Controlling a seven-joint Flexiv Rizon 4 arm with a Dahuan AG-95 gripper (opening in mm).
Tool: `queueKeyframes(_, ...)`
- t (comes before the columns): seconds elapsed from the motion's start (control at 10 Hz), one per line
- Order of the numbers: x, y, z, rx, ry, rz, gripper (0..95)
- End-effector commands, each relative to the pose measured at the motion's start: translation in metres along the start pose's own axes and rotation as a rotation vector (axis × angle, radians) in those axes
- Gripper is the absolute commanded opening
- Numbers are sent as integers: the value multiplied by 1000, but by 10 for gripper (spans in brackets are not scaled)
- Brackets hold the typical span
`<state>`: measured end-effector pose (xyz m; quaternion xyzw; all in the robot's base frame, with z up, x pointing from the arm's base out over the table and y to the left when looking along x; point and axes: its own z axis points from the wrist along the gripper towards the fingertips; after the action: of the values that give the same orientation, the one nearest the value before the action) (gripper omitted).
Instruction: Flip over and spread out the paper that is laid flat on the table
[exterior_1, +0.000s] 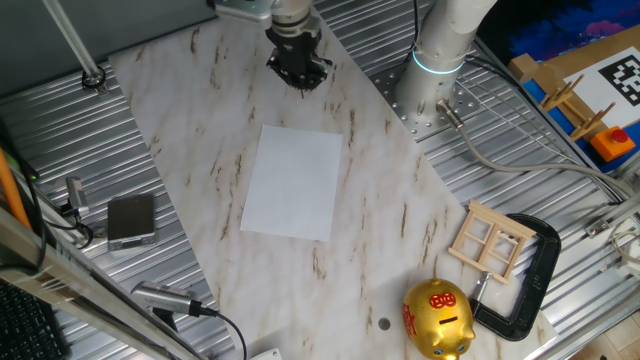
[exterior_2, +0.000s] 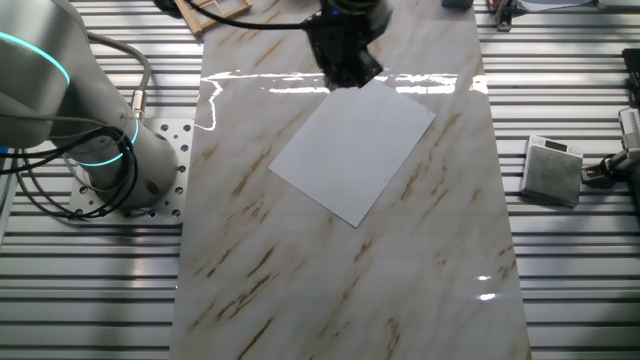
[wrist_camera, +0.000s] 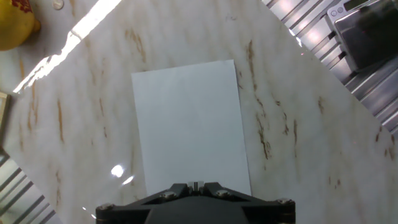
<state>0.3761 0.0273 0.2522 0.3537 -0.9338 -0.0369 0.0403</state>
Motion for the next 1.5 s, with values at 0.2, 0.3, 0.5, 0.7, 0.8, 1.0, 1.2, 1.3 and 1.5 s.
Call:
queueKeyframes(0.2, -2, -1, -1, -1, 6, 5, 0)
queueKeyframes(0.3, -2, -1, -1, 2, 10, 3, 0)
queueKeyframes(0.5, -3, -2, -1, 3, 15, -9, 0)
queueKeyframes(0.7, -4, -4, -3, 5, 17, -13, 0)
queueKeyframes(0.8, -4, -2, -7, 10, 27, 7, 0)
queueKeyframes(1.0, -4, -2, -7, 14, 54, 72, 0)
queueKeyframes(1.2, -4, -2, -7, 54, 94, 139, 0)
queueKeyframes(1.3, -4, -2, -7, 64, 103, 141, 0)
queueKeyframes(1.5, -4, -2, -7, 55, 105, 133, 0)
